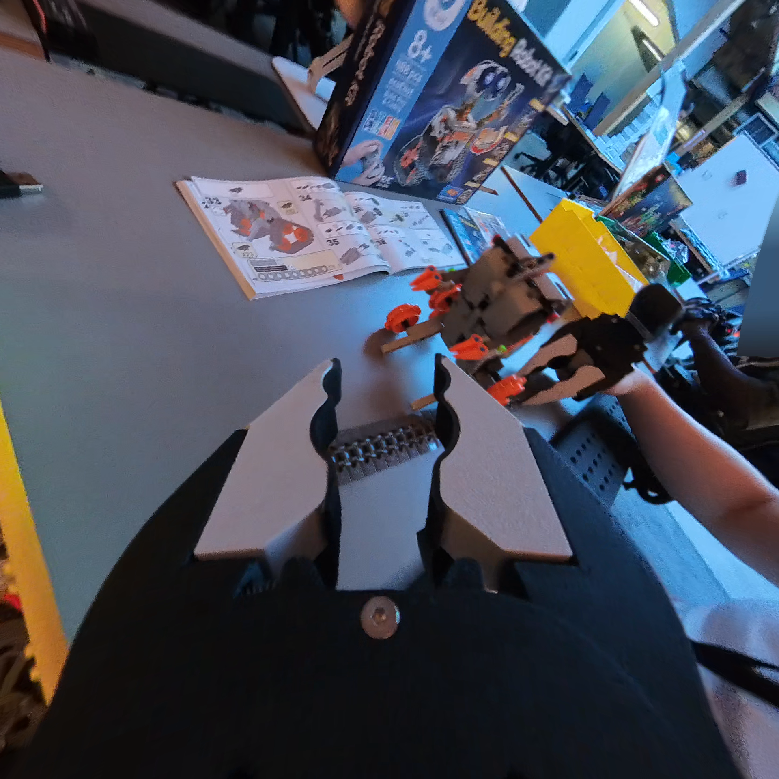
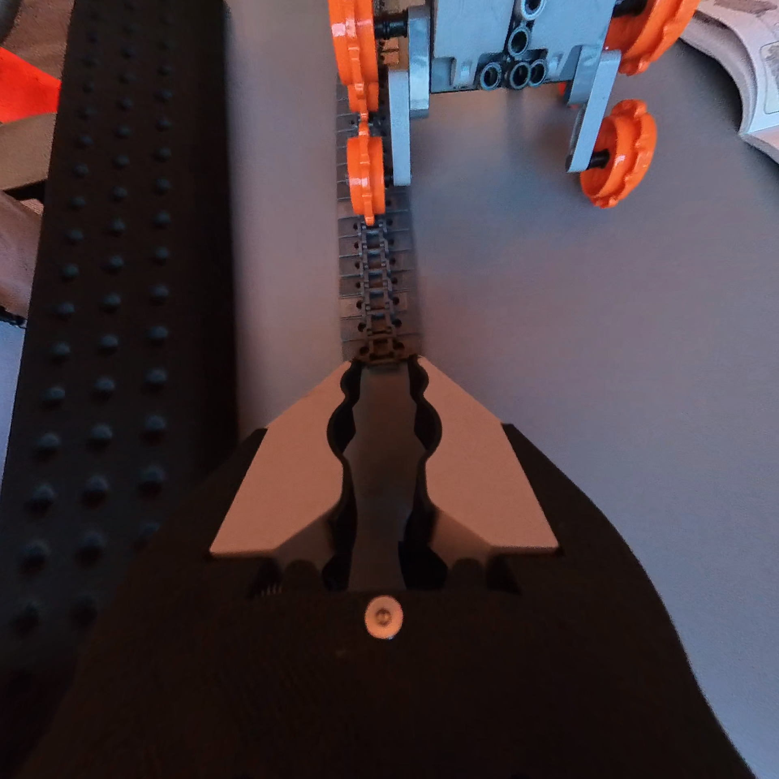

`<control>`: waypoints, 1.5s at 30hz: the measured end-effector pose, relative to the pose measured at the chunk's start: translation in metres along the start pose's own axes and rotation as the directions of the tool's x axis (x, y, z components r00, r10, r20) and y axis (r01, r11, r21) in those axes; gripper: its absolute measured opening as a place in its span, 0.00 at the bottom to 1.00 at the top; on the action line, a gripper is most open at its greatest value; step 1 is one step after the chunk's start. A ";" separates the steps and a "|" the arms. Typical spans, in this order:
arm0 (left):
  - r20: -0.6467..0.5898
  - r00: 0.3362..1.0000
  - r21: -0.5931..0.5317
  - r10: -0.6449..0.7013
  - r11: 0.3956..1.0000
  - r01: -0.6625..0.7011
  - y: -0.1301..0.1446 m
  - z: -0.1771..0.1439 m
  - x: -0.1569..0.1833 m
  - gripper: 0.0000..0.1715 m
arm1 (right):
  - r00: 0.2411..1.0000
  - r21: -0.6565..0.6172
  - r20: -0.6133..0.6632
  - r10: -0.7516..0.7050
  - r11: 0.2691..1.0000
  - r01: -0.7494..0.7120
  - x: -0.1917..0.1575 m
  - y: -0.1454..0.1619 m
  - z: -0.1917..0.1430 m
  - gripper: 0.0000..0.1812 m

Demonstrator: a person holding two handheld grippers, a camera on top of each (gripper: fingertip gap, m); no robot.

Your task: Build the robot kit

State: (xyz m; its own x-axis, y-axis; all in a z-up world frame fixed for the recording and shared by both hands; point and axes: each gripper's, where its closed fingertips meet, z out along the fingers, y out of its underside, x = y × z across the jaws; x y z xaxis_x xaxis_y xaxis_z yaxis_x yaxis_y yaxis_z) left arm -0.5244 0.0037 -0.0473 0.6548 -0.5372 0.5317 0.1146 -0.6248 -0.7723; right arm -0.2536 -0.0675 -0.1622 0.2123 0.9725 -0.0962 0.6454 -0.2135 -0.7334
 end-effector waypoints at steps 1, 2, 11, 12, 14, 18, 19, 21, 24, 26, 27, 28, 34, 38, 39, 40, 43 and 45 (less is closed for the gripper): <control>-0.009 1.000 0.007 0.028 1.000 -0.028 0.003 -0.006 0.006 0.24 | 1.000 0.003 0.000 0.004 1.000 -0.004 0.001 0.000 0.001 0.11; -0.016 0.998 0.010 0.052 0.999 -0.052 0.007 -0.011 0.012 0.23 | 1.000 0.007 0.001 0.003 1.000 -0.003 0.001 0.000 0.001 0.08; -0.118 0.969 -0.047 0.217 0.974 -0.224 0.048 -0.001 0.065 0.19 | 1.000 -0.021 -0.007 -0.026 0.999 0.026 -0.001 -0.011 -0.008 0.07; -0.079 0.954 -0.060 0.288 0.954 -0.293 0.052 0.005 0.068 0.18 | 0.999 -0.027 -0.011 -0.030 0.999 0.030 -0.001 -0.016 -0.011 0.07; -0.038 0.896 -0.087 0.443 0.892 -0.444 0.060 0.019 0.082 0.19 | 0.999 -0.034 -0.007 -0.038 0.999 0.038 -0.001 -0.031 -0.016 0.07; -0.109 0.818 -0.070 0.566 0.816 -0.574 0.078 0.053 0.129 0.22 | 0.998 -0.068 0.010 -0.062 0.996 0.062 -0.003 -0.054 -0.019 0.07; -0.154 0.813 -0.078 0.562 0.813 -0.577 0.086 0.062 0.142 0.23 | 0.998 -0.075 0.013 -0.066 0.995 0.067 -0.003 -0.058 -0.018 0.07; -0.182 0.808 -0.117 0.560 0.804 -0.583 0.101 0.083 0.157 0.27 | 0.998 -0.075 0.023 -0.059 0.995 0.061 -0.004 -0.065 -0.016 0.07; -0.106 0.803 -0.171 0.587 0.784 -0.596 0.109 0.108 0.158 0.25 | 0.998 -0.078 0.026 -0.054 0.995 0.056 -0.003 -0.069 -0.014 0.07; -0.085 0.806 -0.191 0.586 0.784 -0.590 0.114 0.120 0.161 0.24 | 0.999 -0.072 0.029 -0.041 0.996 0.043 -0.003 -0.070 -0.014 0.07; -0.077 0.804 -0.206 0.589 0.780 -0.591 0.116 0.126 0.161 0.24 | 0.999 -0.066 0.031 -0.033 0.997 0.035 -0.003 -0.071 -0.014 0.07; -0.082 0.803 -0.222 0.591 0.774 -0.593 0.120 0.131 0.162 0.25 | 0.999 -0.060 0.035 -0.024 0.998 0.026 -0.003 -0.071 -0.013 0.07; 0.044 0.789 -0.251 0.613 0.771 -0.585 0.125 0.154 0.151 0.22 | 0.999 -0.047 0.051 -0.003 0.999 0.005 -0.002 -0.076 -0.011 0.07; 0.099 0.788 -0.248 0.608 0.782 -0.572 0.125 0.159 0.144 0.12 | 0.999 -0.031 0.053 -0.004 1.000 0.006 -0.002 -0.079 -0.010 0.07; 0.104 0.787 -0.246 0.608 0.783 -0.572 0.124 0.159 0.143 0.11 | 0.998 -0.024 0.055 0.002 1.000 0.000 -0.002 -0.079 -0.009 0.07; 0.105 0.795 -0.240 0.597 0.791 -0.563 0.123 0.159 0.143 0.11 | 0.998 -0.012 0.058 0.010 1.000 -0.009 -0.002 -0.080 -0.009 0.07; 0.095 0.825 -0.222 0.558 0.819 -0.528 0.122 0.158 0.143 0.10 | 0.994 0.057 0.092 0.055 0.997 -0.060 -0.004 -0.084 -0.010 0.10; 0.096 0.840 -0.207 0.534 0.836 -0.508 0.119 0.156 0.143 0.10 | 0.989 0.122 0.116 0.088 0.987 -0.103 -0.007 -0.086 -0.012 0.15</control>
State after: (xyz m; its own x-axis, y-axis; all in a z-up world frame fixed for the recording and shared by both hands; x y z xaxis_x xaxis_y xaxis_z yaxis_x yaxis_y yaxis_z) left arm -0.3005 -0.0591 -0.1180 0.6831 -0.7304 0.0010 -0.3910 -0.3668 -0.8441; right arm -0.3015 -0.0568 -0.0908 0.1818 0.9540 -0.2382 0.5259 -0.2990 -0.7963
